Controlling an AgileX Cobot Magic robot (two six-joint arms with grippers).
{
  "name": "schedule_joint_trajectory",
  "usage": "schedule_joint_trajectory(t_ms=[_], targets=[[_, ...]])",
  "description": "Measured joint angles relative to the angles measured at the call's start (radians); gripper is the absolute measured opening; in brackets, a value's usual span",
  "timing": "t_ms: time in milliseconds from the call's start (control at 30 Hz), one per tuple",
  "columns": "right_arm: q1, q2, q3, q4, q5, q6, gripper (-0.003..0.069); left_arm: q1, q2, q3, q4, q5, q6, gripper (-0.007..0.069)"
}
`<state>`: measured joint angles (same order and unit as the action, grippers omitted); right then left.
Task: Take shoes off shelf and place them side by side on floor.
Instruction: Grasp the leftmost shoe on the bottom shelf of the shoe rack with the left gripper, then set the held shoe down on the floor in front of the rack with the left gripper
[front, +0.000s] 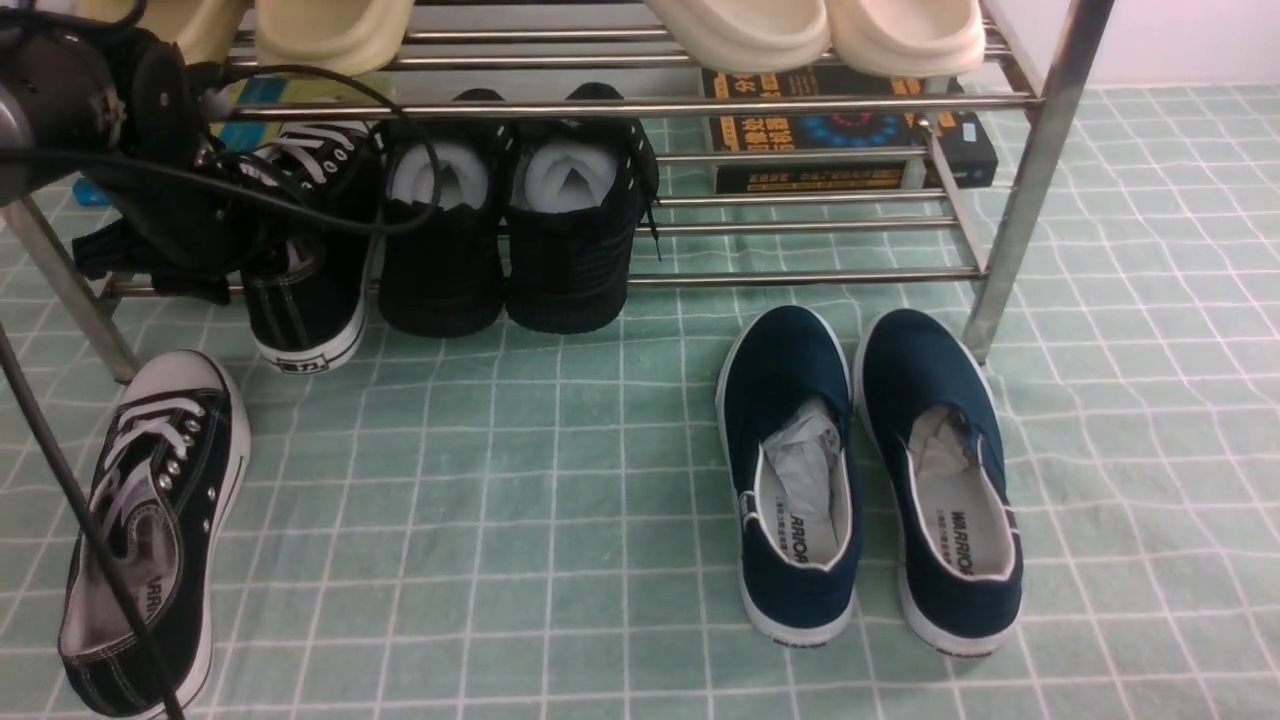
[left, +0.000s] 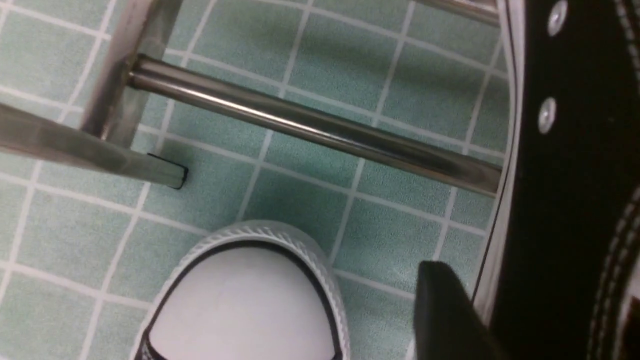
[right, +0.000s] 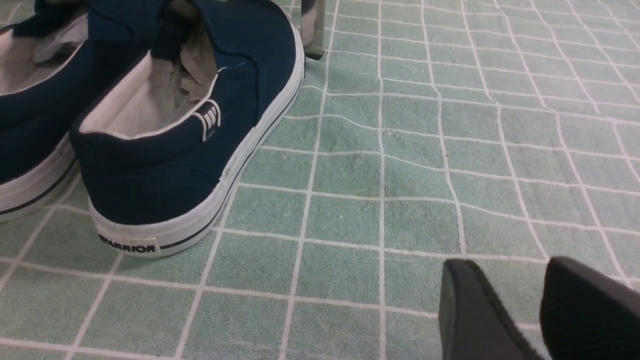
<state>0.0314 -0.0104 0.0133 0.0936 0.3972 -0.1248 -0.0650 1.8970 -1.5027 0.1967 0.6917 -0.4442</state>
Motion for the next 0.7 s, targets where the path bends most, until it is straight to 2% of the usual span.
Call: schedule_joint_trajectory(t_ms=[100, 167, 300, 533, 700], targets=[[0.000, 0.000, 0.000, 0.000, 0.000, 0.000, 0.0237, -0.003, 0.000, -0.002, -0.025, 0.018, -0.001, 0.0086], [0.000, 0.000, 0.000, 0.000, 0.000, 0.000, 0.0237, -0.009, -0.003, -0.005, -0.022, 0.042, -0.001, 0.0027], [0.000, 0.000, 0.000, 0.000, 0.000, 0.000, 0.0237, -0.019, -0.038, -0.005, -0.023, 0.133, 0.001, 0.0017], [0.000, 0.000, 0.000, 0.000, 0.000, 0.000, 0.0237, -0.029, -0.202, 0.000, -0.065, 0.507, 0.057, 0.0017], [0.000, 0.000, 0.000, 0.000, 0.000, 0.000, 0.0237, -0.029, -0.331, 0.048, -0.088, 0.542, 0.070, 0.0019]])
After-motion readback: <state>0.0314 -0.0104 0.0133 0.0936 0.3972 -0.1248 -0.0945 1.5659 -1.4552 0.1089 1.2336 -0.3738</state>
